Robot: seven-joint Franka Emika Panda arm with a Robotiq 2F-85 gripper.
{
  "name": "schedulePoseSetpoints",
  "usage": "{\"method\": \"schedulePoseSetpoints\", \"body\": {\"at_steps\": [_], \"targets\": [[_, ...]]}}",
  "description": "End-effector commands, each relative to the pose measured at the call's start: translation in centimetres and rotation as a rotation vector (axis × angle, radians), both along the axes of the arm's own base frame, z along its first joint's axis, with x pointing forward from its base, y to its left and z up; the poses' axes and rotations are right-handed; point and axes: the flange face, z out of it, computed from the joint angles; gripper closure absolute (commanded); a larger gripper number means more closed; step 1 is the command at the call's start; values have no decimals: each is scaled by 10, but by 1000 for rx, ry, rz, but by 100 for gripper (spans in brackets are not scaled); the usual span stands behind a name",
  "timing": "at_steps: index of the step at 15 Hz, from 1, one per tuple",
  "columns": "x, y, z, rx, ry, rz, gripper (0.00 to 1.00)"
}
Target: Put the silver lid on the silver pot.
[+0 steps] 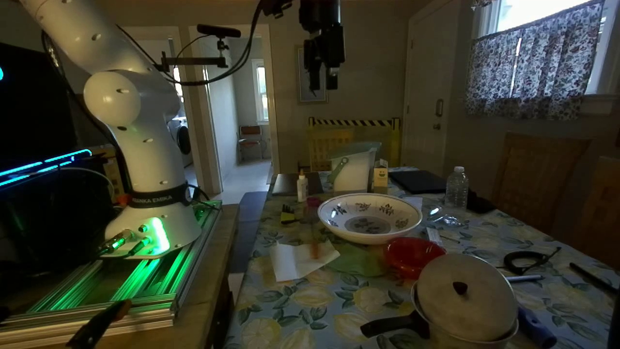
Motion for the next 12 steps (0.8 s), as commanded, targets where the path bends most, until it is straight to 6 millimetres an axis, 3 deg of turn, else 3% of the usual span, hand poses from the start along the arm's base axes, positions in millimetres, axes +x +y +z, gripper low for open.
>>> {"method": "schedulePoseSetpoints", "body": {"at_steps": [1, 7, 8, 9, 12], "targets": [[24, -56, 7, 21, 13, 72, 0], [65, -145, -20, -42, -115, -91, 0], [70, -154, -28, -35, -106, -124, 0], [52, -136, -19, -40, -109, -90, 0], [64, -151, -33, -50, -87, -117, 0]]}}
